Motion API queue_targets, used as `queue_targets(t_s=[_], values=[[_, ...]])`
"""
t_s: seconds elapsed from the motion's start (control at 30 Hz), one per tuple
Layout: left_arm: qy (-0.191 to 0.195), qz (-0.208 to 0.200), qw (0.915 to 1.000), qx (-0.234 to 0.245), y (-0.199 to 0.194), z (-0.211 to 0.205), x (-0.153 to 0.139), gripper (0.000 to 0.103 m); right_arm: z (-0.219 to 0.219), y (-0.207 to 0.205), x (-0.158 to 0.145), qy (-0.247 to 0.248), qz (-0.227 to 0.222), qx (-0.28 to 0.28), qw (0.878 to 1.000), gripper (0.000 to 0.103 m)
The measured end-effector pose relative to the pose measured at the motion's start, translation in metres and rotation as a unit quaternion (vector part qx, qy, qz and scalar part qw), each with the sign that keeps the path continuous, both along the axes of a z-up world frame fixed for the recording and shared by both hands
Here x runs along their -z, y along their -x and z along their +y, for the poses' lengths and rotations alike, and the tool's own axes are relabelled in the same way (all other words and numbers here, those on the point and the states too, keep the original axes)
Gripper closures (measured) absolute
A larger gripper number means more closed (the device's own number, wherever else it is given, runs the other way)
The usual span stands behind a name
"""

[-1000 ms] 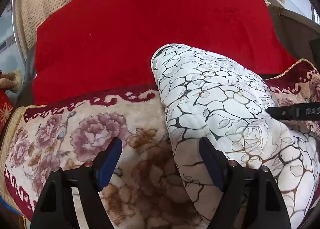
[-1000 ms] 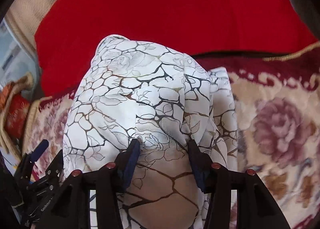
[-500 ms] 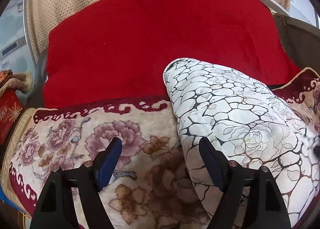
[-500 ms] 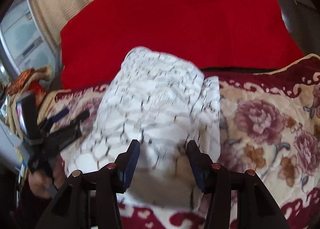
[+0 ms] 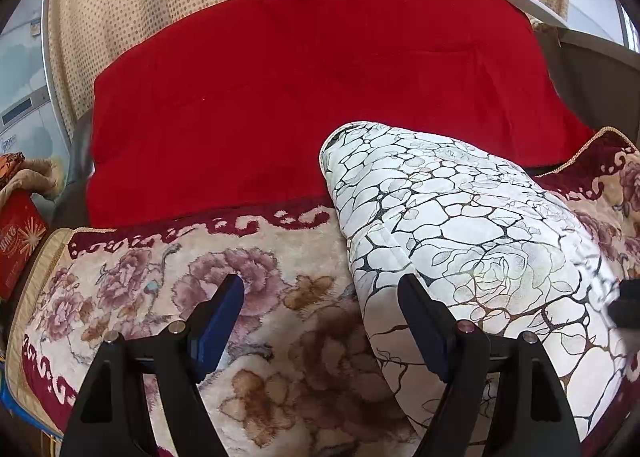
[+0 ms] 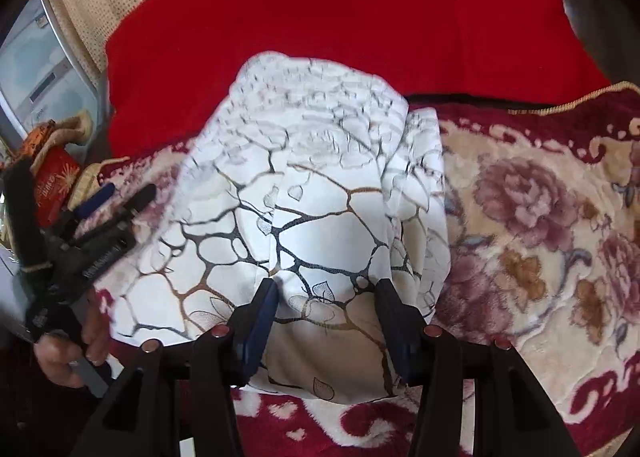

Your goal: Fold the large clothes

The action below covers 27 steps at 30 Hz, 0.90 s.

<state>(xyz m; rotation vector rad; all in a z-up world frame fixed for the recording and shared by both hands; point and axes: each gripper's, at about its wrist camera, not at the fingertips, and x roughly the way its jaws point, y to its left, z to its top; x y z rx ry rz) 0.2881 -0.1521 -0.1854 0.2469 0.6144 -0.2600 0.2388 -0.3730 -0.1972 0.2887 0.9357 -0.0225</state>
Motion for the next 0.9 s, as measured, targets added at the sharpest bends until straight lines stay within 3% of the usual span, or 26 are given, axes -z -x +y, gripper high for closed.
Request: queue_targets(t_s=[0.2, 0.37, 0.43, 0.6, 0.7, 0.8, 0.9], values=[[0.002, 0.007, 1.0, 0.004, 0.001, -0.003, 0.001, 0.023, -0.009, 0.005, -0.021, 0.007, -0.032, 0.019, 0.999, 0.049], [-0.015, 0.041, 0.9989, 0.018, -0.005, -0.013, 0.016, 0.021, -0.009, -0.013, 0.026, -0.019, 0.021, 0.018, 0.999, 0.048], [-0.01, 0.043, 0.9989, 0.016, -0.007, -0.012, 0.016, 0.021, -0.01, -0.014, 0.032, -0.028, 0.018, 0.023, 0.999, 0.048], [0.008, 0.028, 0.9996, 0.005, -0.009, -0.006, 0.005, 0.021, -0.016, -0.015, 0.013, -0.037, 0.025, 0.016, 0.999, 0.047], [0.029, 0.016, 0.9995, -0.001, -0.014, -0.001, -0.006, 0.02, -0.021, -0.019, -0.013, -0.032, -0.006, 0.017, 0.999, 0.047], [0.033, 0.026, 0.999, -0.012, -0.023, -0.001, -0.005, 0.019, -0.021, -0.038, -0.031, -0.022, -0.025, 0.018, 0.999, 0.047], [0.022, 0.051, 0.9984, -0.007, -0.032, -0.009, 0.005, 0.019, -0.017, -0.07, -0.03, -0.021, -0.017, 0.018, 0.999, 0.047]])
